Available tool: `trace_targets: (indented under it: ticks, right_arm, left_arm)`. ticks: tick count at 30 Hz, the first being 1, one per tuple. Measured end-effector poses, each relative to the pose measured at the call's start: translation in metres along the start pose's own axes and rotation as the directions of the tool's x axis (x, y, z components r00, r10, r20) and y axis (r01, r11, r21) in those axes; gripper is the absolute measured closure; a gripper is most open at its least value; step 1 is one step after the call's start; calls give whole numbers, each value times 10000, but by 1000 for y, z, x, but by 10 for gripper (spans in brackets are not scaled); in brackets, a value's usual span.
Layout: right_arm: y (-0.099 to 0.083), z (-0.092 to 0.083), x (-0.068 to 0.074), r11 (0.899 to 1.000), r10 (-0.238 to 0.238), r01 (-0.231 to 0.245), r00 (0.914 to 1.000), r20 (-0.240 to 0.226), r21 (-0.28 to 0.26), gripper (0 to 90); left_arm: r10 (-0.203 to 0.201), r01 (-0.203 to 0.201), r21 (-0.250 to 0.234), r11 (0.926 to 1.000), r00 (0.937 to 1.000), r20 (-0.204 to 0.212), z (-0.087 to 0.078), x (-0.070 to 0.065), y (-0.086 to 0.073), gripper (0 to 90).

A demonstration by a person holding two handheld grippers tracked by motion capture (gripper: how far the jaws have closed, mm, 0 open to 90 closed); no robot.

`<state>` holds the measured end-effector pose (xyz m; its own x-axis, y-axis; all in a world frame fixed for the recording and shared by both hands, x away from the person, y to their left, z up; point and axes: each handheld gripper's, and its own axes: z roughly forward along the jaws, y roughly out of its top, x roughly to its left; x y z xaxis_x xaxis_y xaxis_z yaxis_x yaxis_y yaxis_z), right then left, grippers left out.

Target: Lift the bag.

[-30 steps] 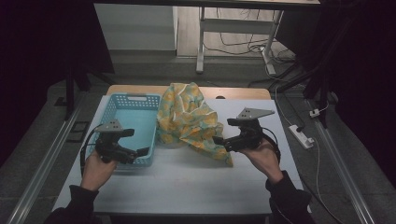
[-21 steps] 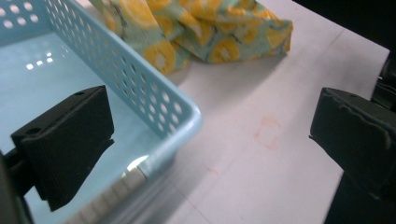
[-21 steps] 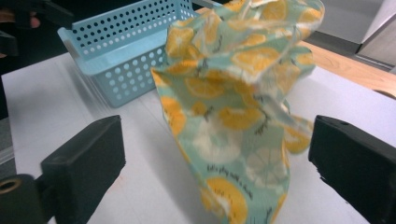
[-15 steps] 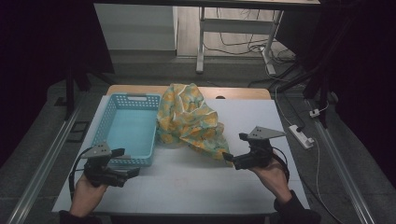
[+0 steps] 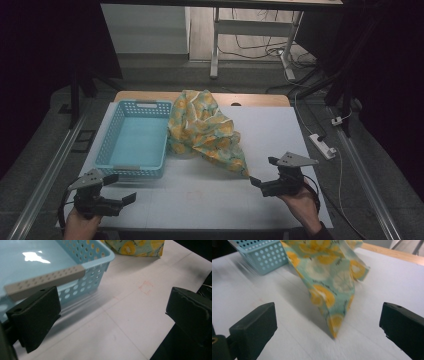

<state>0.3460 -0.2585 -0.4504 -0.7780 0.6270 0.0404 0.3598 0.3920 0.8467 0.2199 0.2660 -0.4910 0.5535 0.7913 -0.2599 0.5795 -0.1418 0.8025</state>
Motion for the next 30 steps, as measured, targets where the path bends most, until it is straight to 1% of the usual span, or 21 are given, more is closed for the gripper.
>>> trace_targets:
  ticks: [3, 8, 10, 14, 17, 22, 26, 28, 30]
  right_arm:
    - [-10, -5, -2, 9999, 113, -115, 9995, 310, 63, 0]
    - [-26, -12, -5, 9989, 357, -376, 9969, 698, 263, 0]
    - [-32, -14, -6, 9985, 373, -405, 9958, 835, 369, 0]
    - [-44, -17, -6, 9966, 415, -485, 9939, 1020, 666, 0]
    - [-53, -19, -5, 9948, 313, -429, 9918, 1237, 922, 0]
    - [-65, -21, -5, 9904, 410, -585, 9896, 1378, 1251, 0]
    - [-72, -22, -5, 9841, 498, -734, 9881, 1458, 1619, 0]
    - [-72, -23, -4, 9848, 502, -749, 9864, 1562, 1566, 0]
    - [-73, -22, -4, 9811, 495, -784, 9855, 1624, 1771, 0]
  left_arm:
    - [-53, 54, 29, 10000, 9999, -162, -3, 0, -6, 0]
    - [-89, 104, 281, 9995, 9985, -544, -6, 0, -15, 0]
    - [-85, 114, 385, 9992, 9973, -724, -7, 0, -18, 0]
    - [-203, 250, 513, 9984, 9957, -905, -9, 2, -26, 0]
    - [-293, 361, 663, 9971, 9945, -1010, -9, 3, -31, 0]
    - [-307, 448, 1027, 9937, 9903, -1352, -8, 3, -36, 0]
    - [-354, 569, 1423, 9882, 9882, -1493, -7, 3, -41, 0]
    - [-364, 584, 1398, 9885, 9872, -1552, -7, 3, -41, 0]
    - [-373, 613, 1536, 9862, 9873, -1542, -6, 3, -41, 0]
